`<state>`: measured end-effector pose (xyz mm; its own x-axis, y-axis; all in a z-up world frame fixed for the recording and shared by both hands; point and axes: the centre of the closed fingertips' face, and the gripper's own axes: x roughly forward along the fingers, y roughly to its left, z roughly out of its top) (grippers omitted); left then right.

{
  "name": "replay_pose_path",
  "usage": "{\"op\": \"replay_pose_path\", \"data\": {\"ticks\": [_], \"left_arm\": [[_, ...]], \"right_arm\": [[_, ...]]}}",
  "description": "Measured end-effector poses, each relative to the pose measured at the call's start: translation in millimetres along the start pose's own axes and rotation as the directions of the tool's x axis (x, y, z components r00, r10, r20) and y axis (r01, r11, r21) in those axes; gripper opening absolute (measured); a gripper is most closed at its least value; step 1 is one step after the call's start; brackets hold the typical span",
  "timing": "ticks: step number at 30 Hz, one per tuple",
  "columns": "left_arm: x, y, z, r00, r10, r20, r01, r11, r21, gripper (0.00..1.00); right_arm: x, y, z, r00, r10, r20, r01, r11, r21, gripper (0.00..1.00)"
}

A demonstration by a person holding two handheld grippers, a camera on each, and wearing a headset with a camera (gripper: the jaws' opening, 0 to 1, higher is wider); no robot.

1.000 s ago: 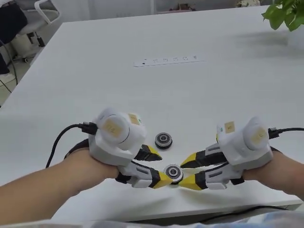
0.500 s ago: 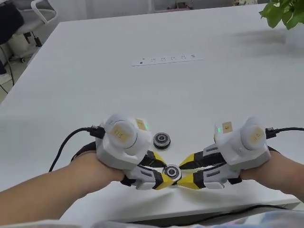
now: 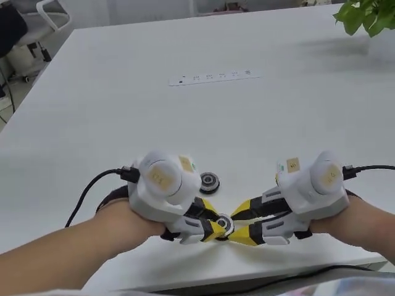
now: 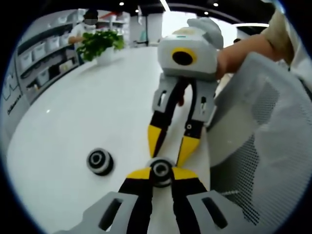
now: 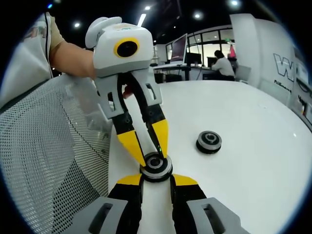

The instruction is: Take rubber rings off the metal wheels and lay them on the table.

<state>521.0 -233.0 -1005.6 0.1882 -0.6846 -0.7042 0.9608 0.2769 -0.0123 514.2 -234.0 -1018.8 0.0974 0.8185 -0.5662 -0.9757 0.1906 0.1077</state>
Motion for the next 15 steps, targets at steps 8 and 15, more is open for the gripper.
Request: {"op": "replay_pose_path", "data": {"ticks": [8,15], "left_arm": [[0.6,-2.4,-0.7,0.9997,0.024,0.005,-0.024,0.999,0.042,0.14],[0.7,-2.1,-0.7,0.9991,0.04,0.014,-0.041,0.998,0.05,0.13]], "right_arm": [[0.0,-0.9,-3.1,0.9999,0.001,0.016,-0.002,0.996,0.085,0.19],[-0.1,0.5,-3.5,0.9998,0.0,0.022,-0.003,0.993,0.118,0.17]]}}
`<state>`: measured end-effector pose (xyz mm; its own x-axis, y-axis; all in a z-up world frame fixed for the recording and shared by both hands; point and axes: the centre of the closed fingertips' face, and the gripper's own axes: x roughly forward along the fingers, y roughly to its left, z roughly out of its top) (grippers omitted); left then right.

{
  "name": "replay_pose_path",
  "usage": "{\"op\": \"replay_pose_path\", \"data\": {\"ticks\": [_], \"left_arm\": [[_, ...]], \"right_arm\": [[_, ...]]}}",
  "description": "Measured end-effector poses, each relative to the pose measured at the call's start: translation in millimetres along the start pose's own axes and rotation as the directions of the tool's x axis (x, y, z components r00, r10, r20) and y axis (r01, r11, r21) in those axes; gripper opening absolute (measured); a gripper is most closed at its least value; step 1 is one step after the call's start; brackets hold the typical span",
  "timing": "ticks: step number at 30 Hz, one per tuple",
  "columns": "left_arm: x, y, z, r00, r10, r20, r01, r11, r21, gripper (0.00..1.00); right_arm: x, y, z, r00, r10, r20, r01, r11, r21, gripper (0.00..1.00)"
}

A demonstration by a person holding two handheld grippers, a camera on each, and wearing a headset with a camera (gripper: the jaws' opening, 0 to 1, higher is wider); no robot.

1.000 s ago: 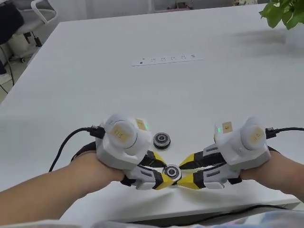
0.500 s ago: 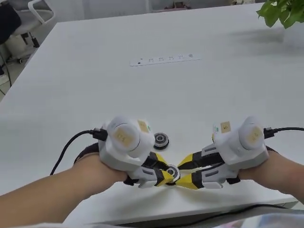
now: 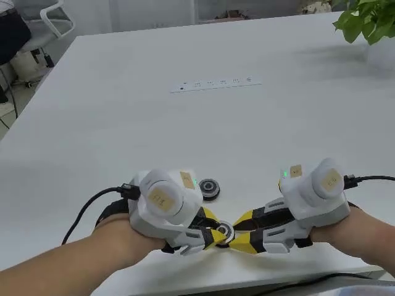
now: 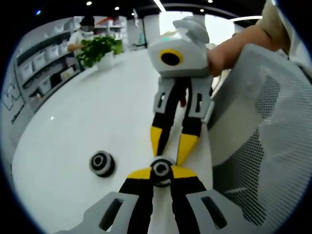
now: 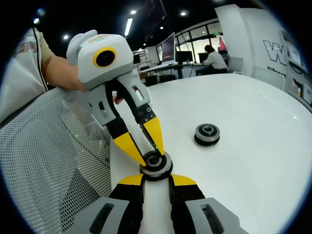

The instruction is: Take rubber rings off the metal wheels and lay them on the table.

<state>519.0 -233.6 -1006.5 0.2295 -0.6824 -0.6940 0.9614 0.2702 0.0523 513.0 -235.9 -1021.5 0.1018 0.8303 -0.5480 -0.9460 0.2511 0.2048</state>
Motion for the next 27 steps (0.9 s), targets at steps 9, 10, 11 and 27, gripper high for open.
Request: {"op": "replay_pose_path", "data": {"ticks": [9,10,11,27], "left_arm": [[0.4,-0.4,-0.1,1.0,0.01,0.0,-0.01,1.0,0.002,0.13],[0.3,-0.4,-0.2,0.9999,0.01,0.001,-0.01,1.0,0.003,0.13],[0.3,-0.3,-0.3,0.9999,0.011,0.001,-0.011,1.0,0.003,0.13],[0.4,-1.4,-0.1,0.9999,0.014,0.001,-0.014,1.0,0.007,0.13]], "right_arm": [[-4.2,2.0,-3.1,1.0,-0.006,-0.002,0.006,0.999,0.037,0.04],[-4.0,1.9,-3.0,1.0,-0.008,-0.001,0.008,0.999,0.038,0.04],[-4.0,2.0,-3.2,1.0,-0.007,-0.003,0.007,0.999,0.044,0.04],[-10.1,-1.9,-3.2,0.9991,-0.018,0.039,0.008,0.968,0.251,0.0]]}}
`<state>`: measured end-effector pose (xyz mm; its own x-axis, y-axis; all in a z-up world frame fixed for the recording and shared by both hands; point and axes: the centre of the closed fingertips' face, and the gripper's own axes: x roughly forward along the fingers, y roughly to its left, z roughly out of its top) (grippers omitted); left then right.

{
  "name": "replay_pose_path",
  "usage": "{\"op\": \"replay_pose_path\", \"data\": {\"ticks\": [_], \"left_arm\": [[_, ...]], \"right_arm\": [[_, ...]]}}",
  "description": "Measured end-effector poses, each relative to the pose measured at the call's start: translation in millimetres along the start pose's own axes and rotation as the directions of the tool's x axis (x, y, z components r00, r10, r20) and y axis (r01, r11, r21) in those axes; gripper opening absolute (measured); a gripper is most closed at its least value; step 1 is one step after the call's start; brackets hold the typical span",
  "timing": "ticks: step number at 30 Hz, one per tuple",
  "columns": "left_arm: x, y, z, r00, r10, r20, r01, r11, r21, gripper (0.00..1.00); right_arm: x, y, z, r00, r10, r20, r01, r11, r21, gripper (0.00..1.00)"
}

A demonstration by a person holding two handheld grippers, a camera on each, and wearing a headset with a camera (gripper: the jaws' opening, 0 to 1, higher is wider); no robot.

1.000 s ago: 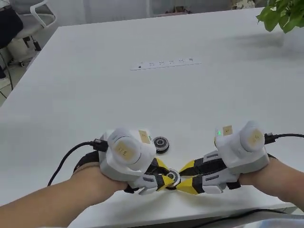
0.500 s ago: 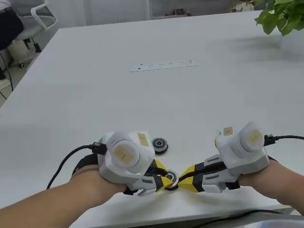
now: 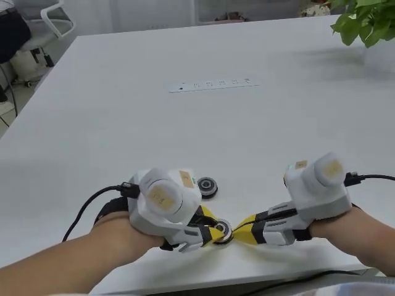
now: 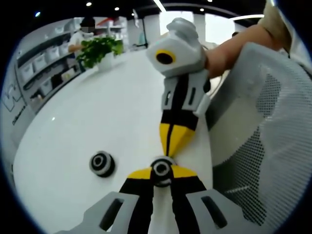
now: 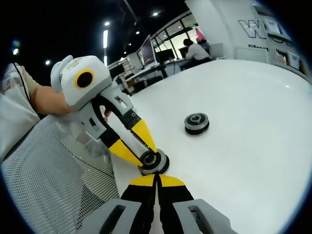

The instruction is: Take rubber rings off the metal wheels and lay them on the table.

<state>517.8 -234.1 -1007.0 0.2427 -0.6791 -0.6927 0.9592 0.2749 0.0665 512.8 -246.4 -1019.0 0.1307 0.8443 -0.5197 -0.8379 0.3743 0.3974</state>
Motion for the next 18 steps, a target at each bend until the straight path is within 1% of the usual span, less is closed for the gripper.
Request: {"op": "replay_pose_path", "data": {"ticks": [3,6,8,9,10,12,13,14,18], "left_arm": [[0.0,0.1,0.0,1.0,-0.001,0.001,0.001,1.0,-0.001,0.13],[-0.1,0.0,0.0,1.0,0.0,0.0,0.0,1.0,0.003,0.13],[-0.2,-0.1,-0.1,1.0,0.0,-0.001,0.0,1.0,0.004,0.13],[-0.2,-0.2,-0.1,1.0,0.0,-0.001,0.0,1.0,0.003,0.13],[-0.2,-0.2,-0.1,1.0,0.0,-0.001,0.0,1.0,0.003,0.13],[-0.2,-0.4,-0.1,1.0,0.001,-0.003,-0.001,1.0,0.005,0.13],[-0.2,-0.5,-0.1,1.0,0.002,-0.004,-0.002,1.0,0.006,0.13],[-0.1,-0.7,-0.1,1.0,0.003,-0.006,-0.003,1.0,0.008,0.13],[0.2,-0.6,-0.1,0.9999,0.006,-0.009,-0.006,1.0,0.007,0.13]], "right_arm": [[-0.8,-0.1,0.9,0.9999,0.001,0.013,-0.001,1.0,0.031,0.0],[-1.3,-0.8,1.8,0.9998,0.0,0.021,-0.001,0.999,0.045,0.0],[-3.2,-3.4,6.1,0.9989,-0.01,0.046,0.007,0.998,0.062,0.0],[-3.4,-1.6,10.7,0.9973,0.001,0.074,-0.008,0.995,0.096,0.0],[-3.8,-1.8,10.8,0.9971,0.006,0.076,-0.014,0.994,0.107,0.0],[-2.8,-3.5,7.2,0.9983,-0.004,0.058,-0.001,0.996,0.088,0.0],[-2.6,-2.9,8.0,0.9981,-0.003,0.062,-0.003,0.996,0.094,0.0],[-2.9,-2.2,10.8,0.9969,0.003,0.078,-0.011,0.994,0.111,0.0],[-3.2,-2.5,11.2,0.9967,0.004,0.081,-0.014,0.993,0.118,0.0]]}}
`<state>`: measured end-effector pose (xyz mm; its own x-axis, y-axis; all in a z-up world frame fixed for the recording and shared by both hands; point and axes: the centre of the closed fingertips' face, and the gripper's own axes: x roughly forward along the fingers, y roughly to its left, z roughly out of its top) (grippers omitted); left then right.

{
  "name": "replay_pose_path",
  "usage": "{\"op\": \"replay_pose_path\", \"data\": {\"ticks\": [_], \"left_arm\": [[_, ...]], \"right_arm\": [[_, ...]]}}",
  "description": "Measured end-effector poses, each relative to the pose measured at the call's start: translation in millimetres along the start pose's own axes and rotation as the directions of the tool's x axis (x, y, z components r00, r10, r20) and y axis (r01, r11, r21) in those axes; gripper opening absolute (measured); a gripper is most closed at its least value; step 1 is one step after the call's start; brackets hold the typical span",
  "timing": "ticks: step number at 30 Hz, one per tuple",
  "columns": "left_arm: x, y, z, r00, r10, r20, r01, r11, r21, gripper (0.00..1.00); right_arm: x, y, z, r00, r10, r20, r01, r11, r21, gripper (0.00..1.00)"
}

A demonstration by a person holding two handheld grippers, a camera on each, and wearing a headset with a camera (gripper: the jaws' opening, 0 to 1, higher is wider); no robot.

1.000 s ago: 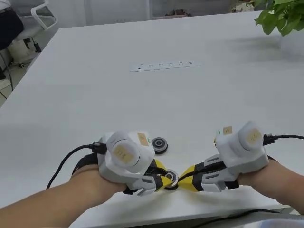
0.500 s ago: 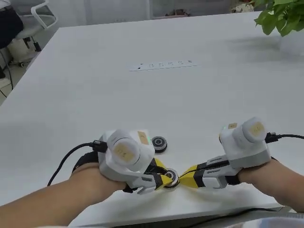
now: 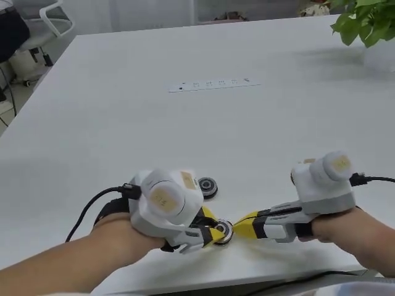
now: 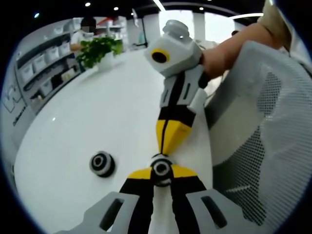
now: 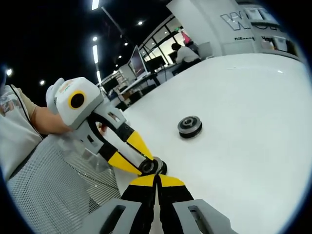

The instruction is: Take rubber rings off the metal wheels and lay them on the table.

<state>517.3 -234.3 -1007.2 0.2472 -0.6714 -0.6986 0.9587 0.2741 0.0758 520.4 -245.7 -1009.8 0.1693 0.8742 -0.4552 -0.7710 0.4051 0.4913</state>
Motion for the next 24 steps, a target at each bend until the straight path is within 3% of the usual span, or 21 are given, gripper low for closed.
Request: {"op": "replay_pose_path", "data": {"ticks": [24], "left_arm": [[0.1,0.9,-0.6,0.9999,0.013,-0.011,-0.013,1.0,-0.016,0.12]], "right_arm": [[5.3,12.2,4.8,0.9987,0.05,0.006,-0.05,0.999,-0.006,0.0]]}}
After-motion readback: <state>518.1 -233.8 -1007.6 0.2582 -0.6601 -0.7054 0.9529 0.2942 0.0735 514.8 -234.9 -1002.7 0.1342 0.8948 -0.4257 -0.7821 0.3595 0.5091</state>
